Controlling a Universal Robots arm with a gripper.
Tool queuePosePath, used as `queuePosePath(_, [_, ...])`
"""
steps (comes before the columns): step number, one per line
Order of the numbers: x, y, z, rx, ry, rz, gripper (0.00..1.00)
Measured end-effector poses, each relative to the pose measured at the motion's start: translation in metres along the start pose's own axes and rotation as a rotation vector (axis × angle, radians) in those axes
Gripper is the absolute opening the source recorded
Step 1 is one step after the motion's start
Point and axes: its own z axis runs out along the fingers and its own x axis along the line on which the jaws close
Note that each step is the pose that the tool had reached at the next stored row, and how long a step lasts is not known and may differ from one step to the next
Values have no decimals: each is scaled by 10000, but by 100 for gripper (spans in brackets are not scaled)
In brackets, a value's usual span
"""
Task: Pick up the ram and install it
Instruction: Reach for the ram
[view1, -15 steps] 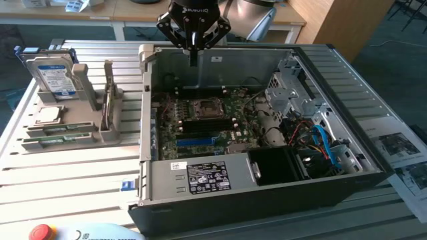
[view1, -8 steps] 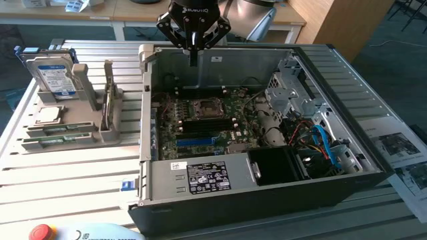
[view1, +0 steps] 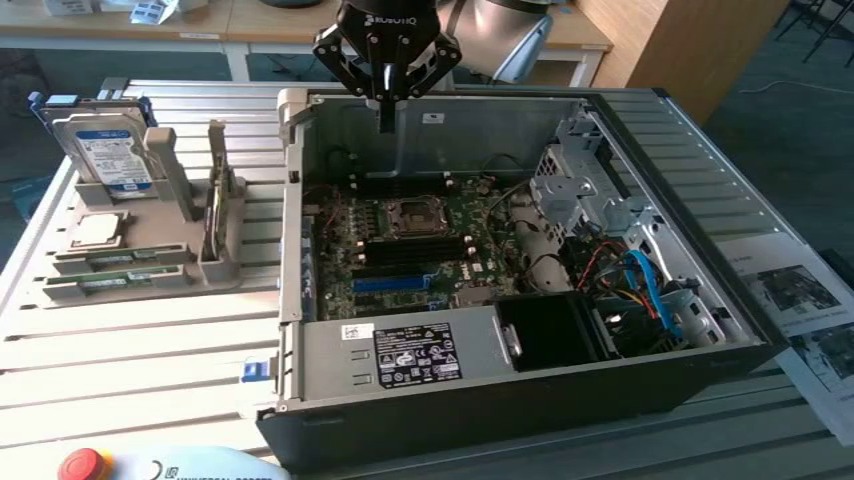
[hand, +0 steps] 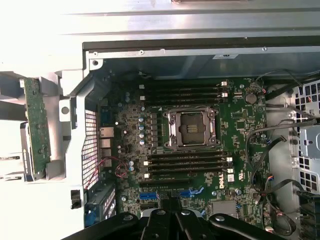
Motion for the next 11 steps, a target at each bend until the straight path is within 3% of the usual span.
queuePosePath(11, [77, -6, -2, 0, -1, 17, 11])
